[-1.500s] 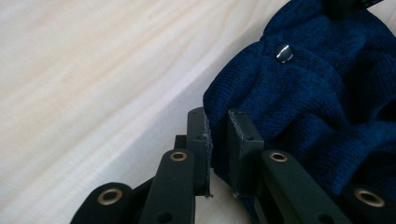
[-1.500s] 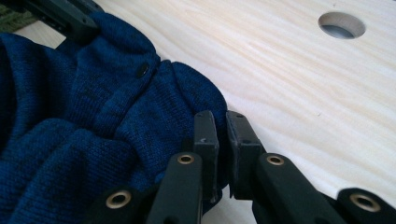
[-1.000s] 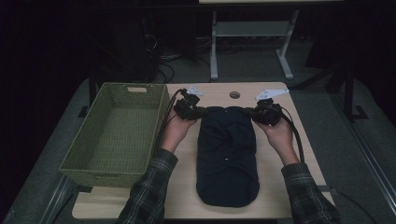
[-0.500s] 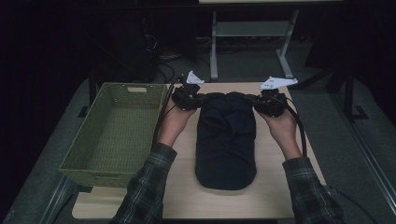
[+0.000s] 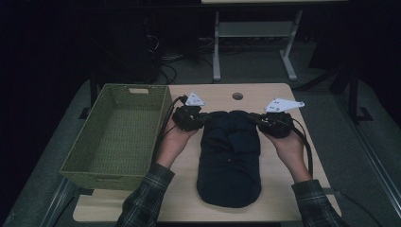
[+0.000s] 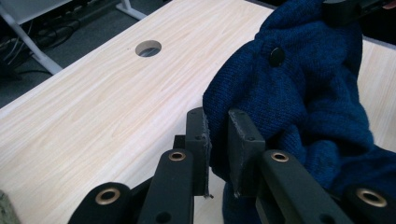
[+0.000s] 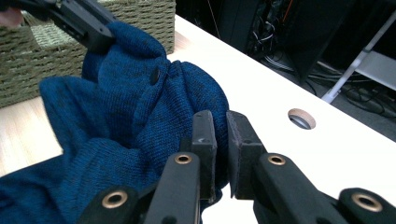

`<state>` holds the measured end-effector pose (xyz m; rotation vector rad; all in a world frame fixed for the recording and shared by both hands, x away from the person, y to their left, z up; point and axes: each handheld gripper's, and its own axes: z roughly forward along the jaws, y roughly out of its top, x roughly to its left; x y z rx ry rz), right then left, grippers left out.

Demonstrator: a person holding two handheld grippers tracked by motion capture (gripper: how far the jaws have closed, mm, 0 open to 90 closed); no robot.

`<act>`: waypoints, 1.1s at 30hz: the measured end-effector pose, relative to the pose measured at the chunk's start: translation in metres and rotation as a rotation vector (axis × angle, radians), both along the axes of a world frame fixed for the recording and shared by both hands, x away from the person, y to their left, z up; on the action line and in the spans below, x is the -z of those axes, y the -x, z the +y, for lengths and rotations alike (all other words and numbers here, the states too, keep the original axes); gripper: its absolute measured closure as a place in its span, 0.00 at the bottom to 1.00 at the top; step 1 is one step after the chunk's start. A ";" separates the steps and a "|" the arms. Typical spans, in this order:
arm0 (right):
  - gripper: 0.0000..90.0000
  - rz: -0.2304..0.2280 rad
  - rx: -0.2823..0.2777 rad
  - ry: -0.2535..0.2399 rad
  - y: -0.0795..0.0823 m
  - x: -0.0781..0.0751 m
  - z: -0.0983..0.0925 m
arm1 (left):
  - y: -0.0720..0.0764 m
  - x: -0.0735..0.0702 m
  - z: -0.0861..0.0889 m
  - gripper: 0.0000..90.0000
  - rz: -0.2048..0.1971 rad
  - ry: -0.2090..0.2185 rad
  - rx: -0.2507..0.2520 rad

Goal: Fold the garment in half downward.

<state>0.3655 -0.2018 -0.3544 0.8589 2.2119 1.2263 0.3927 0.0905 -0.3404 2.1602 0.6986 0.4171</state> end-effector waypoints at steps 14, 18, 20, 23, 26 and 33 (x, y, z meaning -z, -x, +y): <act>0.92 -0.100 0.034 -0.008 -0.011 -0.040 0.006 | -0.003 -0.046 0.000 0.88 -0.104 0.011 -0.010; 0.91 -0.112 0.020 0.007 0.003 -0.032 0.006 | 0.012 -0.033 0.003 0.87 -0.106 0.010 0.019; 0.91 -0.103 0.015 0.008 0.010 -0.023 0.006 | 0.018 -0.026 0.004 0.87 -0.095 0.007 0.030; 0.91 -0.089 0.010 0.003 0.020 -0.010 0.007 | 0.025 -0.018 0.007 0.87 -0.075 0.011 0.042; 0.90 -0.085 0.004 0.002 0.028 -0.002 0.008 | 0.032 -0.012 0.009 0.87 -0.057 0.014 0.050; 0.89 -0.064 -0.016 0.007 0.044 0.010 0.008 | 0.046 -0.007 0.011 0.86 -0.042 0.015 0.071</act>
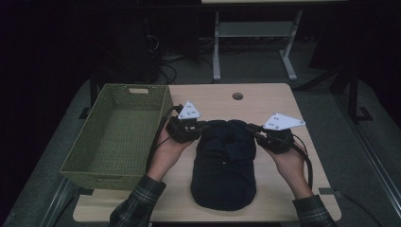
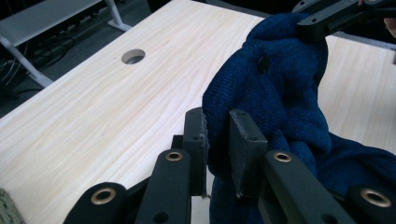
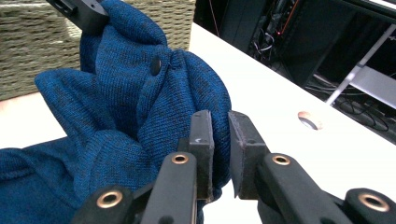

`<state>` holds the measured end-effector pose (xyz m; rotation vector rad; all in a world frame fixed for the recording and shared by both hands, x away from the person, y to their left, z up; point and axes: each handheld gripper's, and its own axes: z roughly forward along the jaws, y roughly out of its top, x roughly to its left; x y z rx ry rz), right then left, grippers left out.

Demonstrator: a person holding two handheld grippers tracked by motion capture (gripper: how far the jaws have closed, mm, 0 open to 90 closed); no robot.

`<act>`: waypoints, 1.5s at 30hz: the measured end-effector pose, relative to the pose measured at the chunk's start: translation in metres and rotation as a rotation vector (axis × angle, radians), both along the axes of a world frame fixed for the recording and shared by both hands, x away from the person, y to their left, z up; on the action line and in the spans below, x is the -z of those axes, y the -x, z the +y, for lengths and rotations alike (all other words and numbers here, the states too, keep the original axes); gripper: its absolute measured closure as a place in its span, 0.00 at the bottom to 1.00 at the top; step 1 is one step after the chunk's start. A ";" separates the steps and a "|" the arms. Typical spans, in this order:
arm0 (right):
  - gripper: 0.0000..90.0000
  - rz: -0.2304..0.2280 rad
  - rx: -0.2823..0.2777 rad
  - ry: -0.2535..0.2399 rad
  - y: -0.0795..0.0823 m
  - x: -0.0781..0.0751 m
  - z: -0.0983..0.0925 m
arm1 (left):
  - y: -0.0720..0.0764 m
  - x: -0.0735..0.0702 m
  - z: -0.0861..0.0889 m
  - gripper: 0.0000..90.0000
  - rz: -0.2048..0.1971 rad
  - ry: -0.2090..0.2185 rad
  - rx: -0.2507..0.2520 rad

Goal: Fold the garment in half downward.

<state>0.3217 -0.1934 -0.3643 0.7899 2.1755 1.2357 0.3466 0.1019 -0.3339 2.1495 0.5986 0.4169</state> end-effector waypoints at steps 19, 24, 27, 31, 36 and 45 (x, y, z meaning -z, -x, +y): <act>0.86 0.097 -0.108 -0.021 0.047 0.017 0.003 | 0.044 0.021 0.014 0.84 0.072 -0.045 0.055; 0.86 0.137 -0.132 -0.039 0.054 0.023 0.003 | 0.053 0.028 0.017 0.84 0.104 -0.038 0.074; 0.86 0.168 -0.149 -0.054 0.057 0.028 0.000 | 0.059 0.032 0.018 0.84 0.119 -0.041 0.091; 0.86 0.200 -0.175 -0.066 0.066 0.034 -0.001 | 0.067 0.038 0.018 0.84 0.136 -0.055 0.111; 0.86 0.249 -0.215 -0.053 0.075 0.041 -0.001 | 0.074 0.050 0.022 0.84 0.192 -0.053 0.136; 0.85 0.334 -0.256 -0.004 0.084 0.061 0.006 | 0.078 0.074 0.020 0.84 0.253 -0.098 0.153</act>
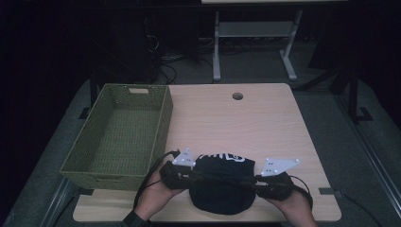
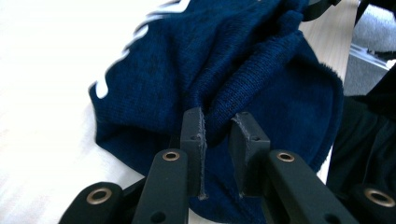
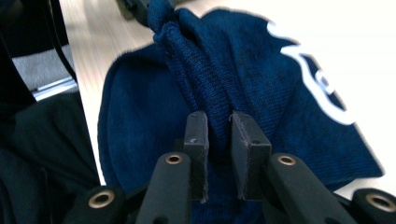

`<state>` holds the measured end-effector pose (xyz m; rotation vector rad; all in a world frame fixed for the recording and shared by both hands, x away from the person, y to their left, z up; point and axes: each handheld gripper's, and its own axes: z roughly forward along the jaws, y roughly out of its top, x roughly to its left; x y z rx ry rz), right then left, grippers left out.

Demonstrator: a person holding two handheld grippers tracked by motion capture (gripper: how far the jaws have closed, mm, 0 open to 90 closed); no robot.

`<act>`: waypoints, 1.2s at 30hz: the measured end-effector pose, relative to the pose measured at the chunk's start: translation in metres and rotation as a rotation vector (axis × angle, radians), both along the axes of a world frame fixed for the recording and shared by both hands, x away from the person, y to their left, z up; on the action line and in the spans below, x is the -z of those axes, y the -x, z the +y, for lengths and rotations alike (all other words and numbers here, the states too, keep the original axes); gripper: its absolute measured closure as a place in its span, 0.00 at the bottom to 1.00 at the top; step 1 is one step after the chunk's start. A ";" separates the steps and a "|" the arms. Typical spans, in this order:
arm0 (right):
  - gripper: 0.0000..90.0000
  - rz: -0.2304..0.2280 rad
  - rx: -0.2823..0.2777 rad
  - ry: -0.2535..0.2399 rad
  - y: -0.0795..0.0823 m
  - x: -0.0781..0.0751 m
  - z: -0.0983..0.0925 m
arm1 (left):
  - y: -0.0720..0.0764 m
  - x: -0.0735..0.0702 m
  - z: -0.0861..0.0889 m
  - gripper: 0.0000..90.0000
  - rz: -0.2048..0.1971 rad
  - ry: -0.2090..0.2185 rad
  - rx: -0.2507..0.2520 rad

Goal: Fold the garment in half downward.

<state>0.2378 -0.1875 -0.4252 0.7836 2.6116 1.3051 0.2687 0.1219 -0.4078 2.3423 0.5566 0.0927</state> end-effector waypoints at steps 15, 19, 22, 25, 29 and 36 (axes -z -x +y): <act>0.83 -0.024 0.030 0.116 -0.018 0.015 0.006 | -0.011 0.016 -0.010 0.82 -0.004 -0.058 -0.033; 0.72 -0.006 0.016 0.087 -0.013 0.014 0.003 | -0.006 0.008 -0.004 0.76 0.009 -0.018 -0.028; 0.66 0.004 0.001 0.044 -0.007 0.007 -0.003 | -0.002 -0.003 0.000 0.73 0.004 -0.001 -0.016; 0.63 -0.009 0.002 -0.005 -0.002 -0.004 -0.013 | -0.002 -0.013 0.001 0.71 -0.005 0.028 -0.017; 0.68 -0.033 0.025 -0.053 -0.006 -0.015 -0.024 | -0.007 -0.022 -0.001 0.73 -0.025 0.041 -0.018; 0.96 -0.023 0.075 -0.069 -0.033 -0.012 -0.027 | -0.030 -0.030 -0.012 0.96 -0.044 0.067 -0.038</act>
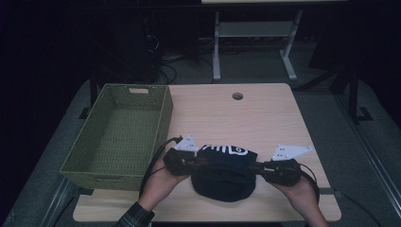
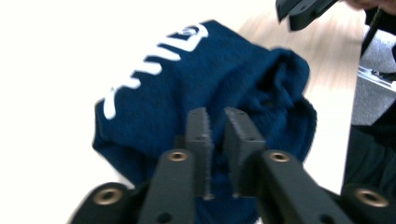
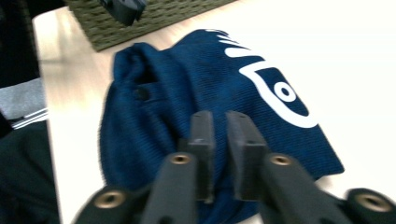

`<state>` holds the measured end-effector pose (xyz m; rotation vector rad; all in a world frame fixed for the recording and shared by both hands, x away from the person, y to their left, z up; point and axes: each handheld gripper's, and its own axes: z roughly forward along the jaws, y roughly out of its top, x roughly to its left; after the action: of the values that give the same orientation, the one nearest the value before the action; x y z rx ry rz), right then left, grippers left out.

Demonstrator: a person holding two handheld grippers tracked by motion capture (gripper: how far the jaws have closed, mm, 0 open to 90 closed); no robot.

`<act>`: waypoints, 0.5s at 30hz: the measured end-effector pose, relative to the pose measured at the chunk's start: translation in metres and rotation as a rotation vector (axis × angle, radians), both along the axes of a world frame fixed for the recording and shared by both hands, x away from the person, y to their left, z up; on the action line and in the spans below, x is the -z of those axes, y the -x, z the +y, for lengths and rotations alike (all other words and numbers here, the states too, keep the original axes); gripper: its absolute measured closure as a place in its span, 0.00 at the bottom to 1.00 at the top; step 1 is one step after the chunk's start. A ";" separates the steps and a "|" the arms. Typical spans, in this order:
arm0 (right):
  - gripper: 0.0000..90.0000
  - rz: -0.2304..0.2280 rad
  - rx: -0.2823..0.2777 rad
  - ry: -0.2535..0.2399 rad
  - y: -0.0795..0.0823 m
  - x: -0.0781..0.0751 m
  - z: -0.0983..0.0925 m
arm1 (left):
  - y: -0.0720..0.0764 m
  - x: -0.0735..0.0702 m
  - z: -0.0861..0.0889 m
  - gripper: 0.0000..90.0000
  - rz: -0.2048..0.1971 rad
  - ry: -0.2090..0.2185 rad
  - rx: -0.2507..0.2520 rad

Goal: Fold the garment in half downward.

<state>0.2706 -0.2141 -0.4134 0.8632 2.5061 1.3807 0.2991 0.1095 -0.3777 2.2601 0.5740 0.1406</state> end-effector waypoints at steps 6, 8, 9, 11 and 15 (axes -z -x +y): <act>1.00 0.019 -0.022 0.010 -0.014 0.010 0.011 | -0.027 0.001 -0.008 1.00 -0.003 -0.008 -0.049; 1.00 0.018 -0.030 0.021 -0.014 0.012 0.015 | -0.037 0.001 -0.011 1.00 -0.001 -0.006 -0.067; 1.00 0.026 -0.029 0.021 -0.013 0.013 0.016 | -0.043 0.001 -0.011 1.00 -0.002 -0.007 -0.069; 1.00 0.023 -0.040 0.023 -0.014 0.015 0.018 | -0.052 0.001 -0.015 1.00 0.002 -0.003 -0.082; 1.00 0.045 -0.056 0.030 -0.013 0.018 0.021 | -0.068 0.008 -0.024 1.00 0.017 -0.013 -0.087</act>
<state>0.2832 -0.1929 -0.4311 0.8340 2.5967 1.3514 0.3667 0.0857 -0.3853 2.2518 0.6830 0.1692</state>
